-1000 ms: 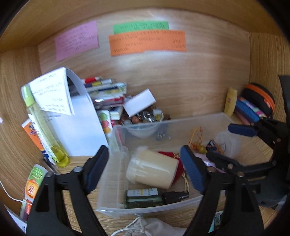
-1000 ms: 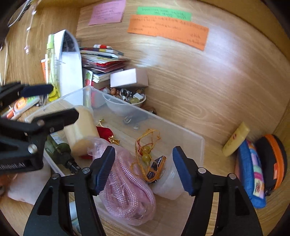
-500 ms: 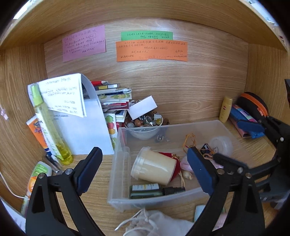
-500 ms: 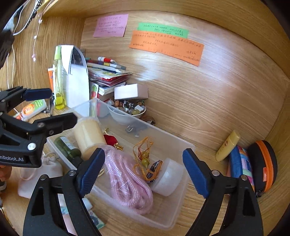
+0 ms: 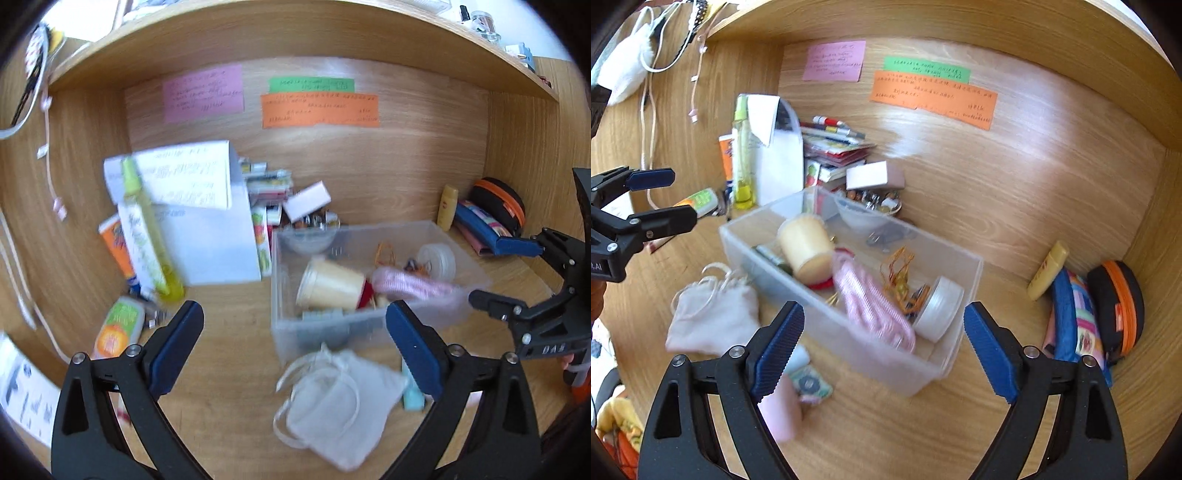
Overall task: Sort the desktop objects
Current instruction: 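Withdraw both open grippers from the clear box, then grasp the white cloth drawstring bag with the left gripper while the right grasps the pink round brush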
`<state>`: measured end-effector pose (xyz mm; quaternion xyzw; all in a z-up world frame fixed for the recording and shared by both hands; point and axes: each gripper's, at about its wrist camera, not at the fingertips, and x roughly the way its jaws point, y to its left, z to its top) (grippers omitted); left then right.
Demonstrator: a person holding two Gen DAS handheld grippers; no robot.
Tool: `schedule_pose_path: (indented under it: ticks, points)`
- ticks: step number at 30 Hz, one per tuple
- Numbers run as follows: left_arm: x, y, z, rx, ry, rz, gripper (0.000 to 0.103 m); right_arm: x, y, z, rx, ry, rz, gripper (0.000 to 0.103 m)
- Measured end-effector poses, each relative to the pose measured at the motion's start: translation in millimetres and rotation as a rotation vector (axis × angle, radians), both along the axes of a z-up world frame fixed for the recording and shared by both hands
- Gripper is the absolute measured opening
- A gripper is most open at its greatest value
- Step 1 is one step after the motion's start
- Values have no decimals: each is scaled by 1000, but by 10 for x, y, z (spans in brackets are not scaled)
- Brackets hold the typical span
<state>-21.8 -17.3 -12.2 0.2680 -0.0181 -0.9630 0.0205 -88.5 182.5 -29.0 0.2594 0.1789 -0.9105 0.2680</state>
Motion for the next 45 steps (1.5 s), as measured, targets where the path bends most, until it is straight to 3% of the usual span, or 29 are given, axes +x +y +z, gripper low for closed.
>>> schedule_pose_path:
  ticks: [10, 16, 21, 26, 33, 36, 39, 45]
  points:
    - [364, -22, -428, -26, -112, -7, 100, 334, 75, -341, 31, -84, 86, 93]
    - [371, 66, -584, -4, -147, -35, 100, 310, 83, -374, -23, -160, 100, 96]
    - [324, 74, -616, 31, -155, -47, 100, 258, 86, -359, -91, -239, 130, 96]
    - [188, 97, -727, 69, -212, -64, 100, 173, -32, -578, -62, -334, 142, 96]
    - [-99, 165, -862, 102, -298, -98, 100, 103, -120, -709, -40, -353, 151, 95]
    - [-223, 163, -895, 122, -327, -91, 100, 77, -96, -719, -55, -360, 141, 89]
    - [-340, 174, -935, 147, -370, -104, 100, 47, -60, -711, -82, -384, 147, 77]
    - [-493, 248, -1020, 106, -427, -97, 100, 44, -64, -691, -103, -394, 167, 53]
